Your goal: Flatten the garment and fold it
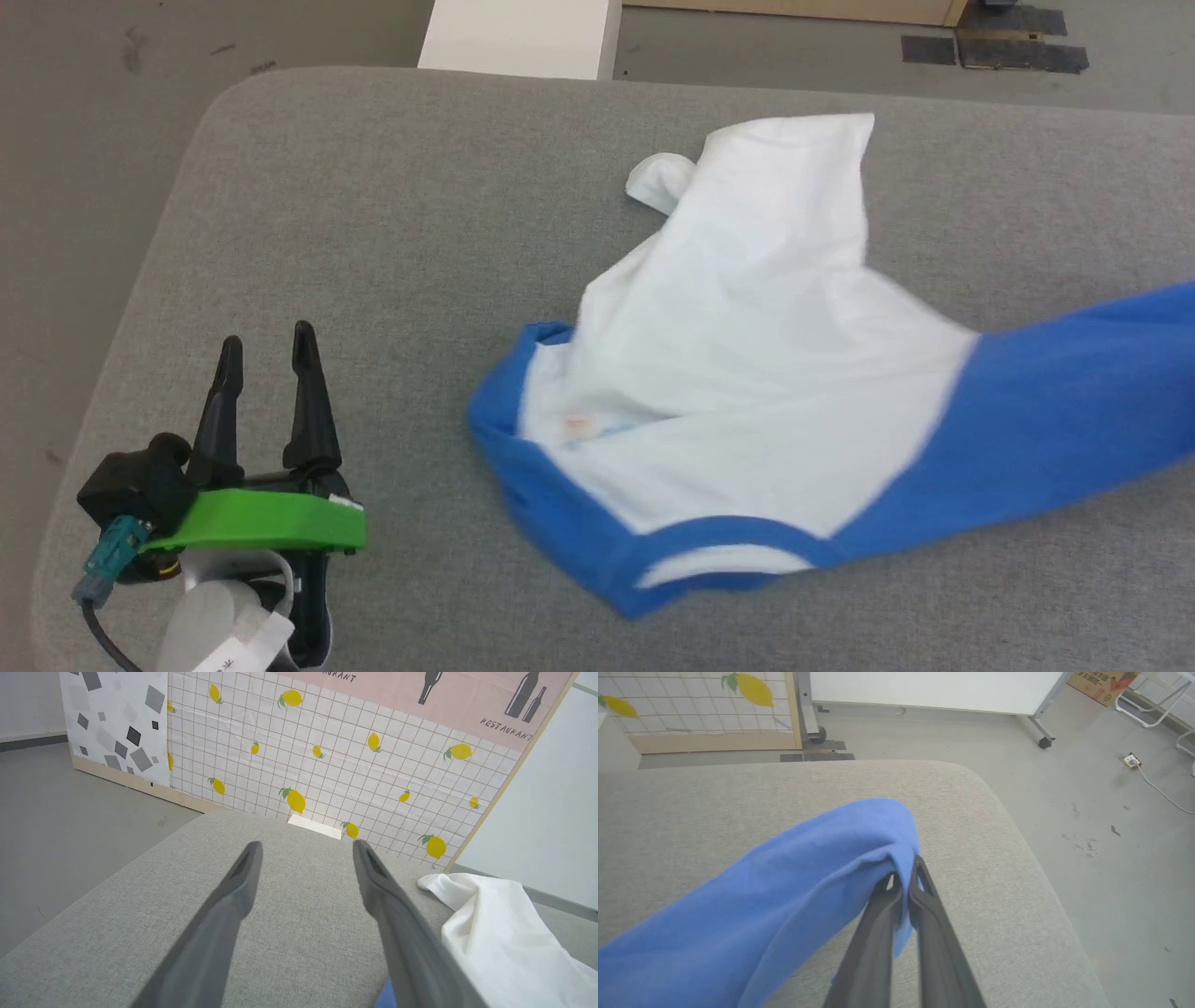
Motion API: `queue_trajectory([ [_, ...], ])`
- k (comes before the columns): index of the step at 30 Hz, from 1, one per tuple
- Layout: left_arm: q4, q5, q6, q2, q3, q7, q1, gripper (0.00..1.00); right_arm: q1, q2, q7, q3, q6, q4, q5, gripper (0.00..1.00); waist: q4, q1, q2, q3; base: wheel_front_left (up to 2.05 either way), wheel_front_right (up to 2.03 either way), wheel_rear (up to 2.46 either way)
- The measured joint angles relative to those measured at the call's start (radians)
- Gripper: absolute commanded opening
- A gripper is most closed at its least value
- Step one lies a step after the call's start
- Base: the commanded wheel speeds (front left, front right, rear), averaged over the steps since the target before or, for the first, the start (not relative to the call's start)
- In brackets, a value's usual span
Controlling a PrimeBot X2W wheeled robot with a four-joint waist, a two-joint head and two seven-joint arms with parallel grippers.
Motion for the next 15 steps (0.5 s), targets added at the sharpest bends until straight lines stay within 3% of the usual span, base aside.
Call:
queue_trajectory([
  [7,0.007,0.001,-0.002,0.001,-0.013,0.0,-0.006,1.0,0.052,-0.009,0.069,-0.295,0.0,-0.011,-0.116,0.0,0.006,0.0,0.0,0.011,0.0,0.0,0.0],
  [10,0.013,0.001,-0.001,0.003,-0.015,0.0,-0.008,1.0,0.092,0.013,0.078,-0.324,0.0,0.042,-0.123,0.0,0.006,0.0,0.0,0.009,0.0,0.0,0.0],
  [11,0.016,0.001,-0.001,0.005,-0.015,0.0,-0.008,1.0,0.097,0.033,0.077,-0.325,0.0,0.058,-0.11,0.45,0.003,0.0,0.0,0.006,0.0,0.0,0.0],
  [12,0.02,0.001,-0.001,0.005,-0.015,0.001,-0.008,1.0,0.108,0.047,0.069,-0.31,0.0,0.067,-0.102,1.0,0.001,0.0,0.0,0.002,0.0,0.0,0.0],
  [15,0.029,0.001,-0.001,0.005,-0.022,0.004,-0.008,1.0,0.126,0.064,0.01,-0.258,0.0,0.048,-0.063,1.0,-0.005,0.0,0.0,-0.016,0.0,0.0,0.0],
])
